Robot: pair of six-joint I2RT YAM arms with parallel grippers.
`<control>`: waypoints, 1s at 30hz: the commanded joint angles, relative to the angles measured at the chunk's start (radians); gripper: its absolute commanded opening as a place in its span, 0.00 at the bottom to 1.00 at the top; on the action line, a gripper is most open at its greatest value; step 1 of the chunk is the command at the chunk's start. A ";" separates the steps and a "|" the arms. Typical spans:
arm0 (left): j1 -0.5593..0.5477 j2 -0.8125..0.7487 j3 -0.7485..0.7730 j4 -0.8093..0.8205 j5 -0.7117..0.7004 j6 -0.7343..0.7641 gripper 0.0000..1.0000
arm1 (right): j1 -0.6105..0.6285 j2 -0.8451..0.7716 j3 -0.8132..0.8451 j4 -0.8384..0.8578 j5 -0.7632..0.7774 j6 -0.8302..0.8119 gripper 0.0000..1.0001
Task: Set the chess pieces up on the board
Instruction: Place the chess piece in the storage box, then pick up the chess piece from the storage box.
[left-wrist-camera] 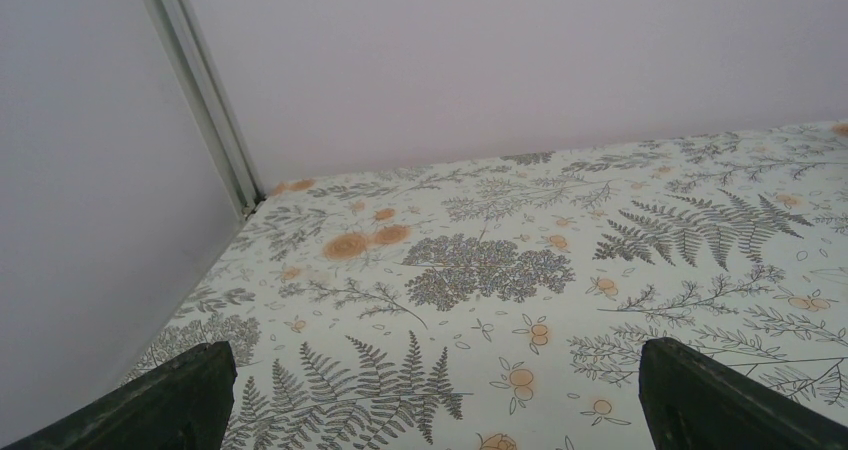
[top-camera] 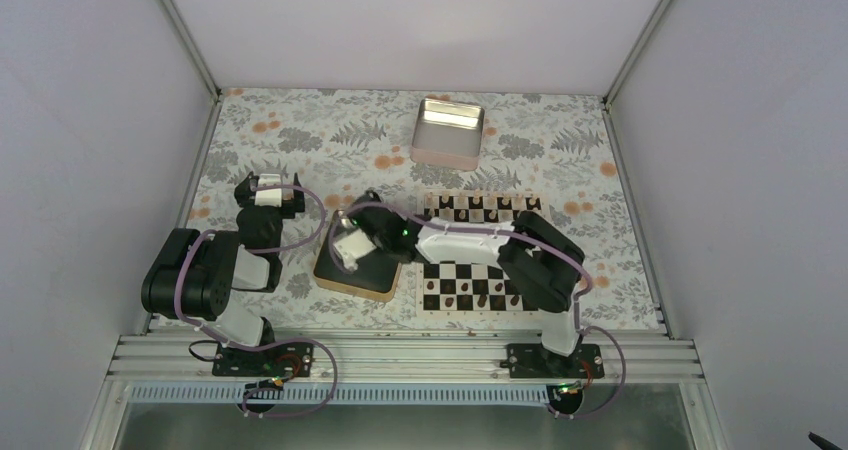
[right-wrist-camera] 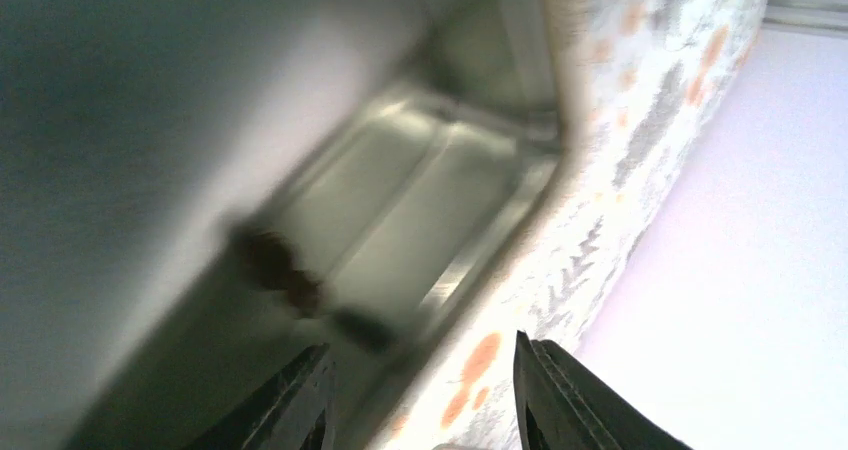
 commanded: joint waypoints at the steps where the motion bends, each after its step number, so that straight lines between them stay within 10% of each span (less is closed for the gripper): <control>1: 0.006 0.003 0.008 0.029 0.015 -0.009 1.00 | -0.050 -0.090 0.298 -0.408 -0.168 0.299 0.47; 6: 0.006 0.004 0.008 0.029 0.016 -0.009 1.00 | -0.141 -0.104 0.517 -0.632 -0.369 0.458 0.52; 15: 0.005 0.002 0.008 0.027 0.020 -0.007 1.00 | -0.243 0.164 0.841 -1.041 -0.782 0.502 0.25; 30: 0.005 0.001 0.008 0.029 0.024 -0.007 1.00 | -0.194 0.307 0.776 -0.970 -0.634 0.498 0.26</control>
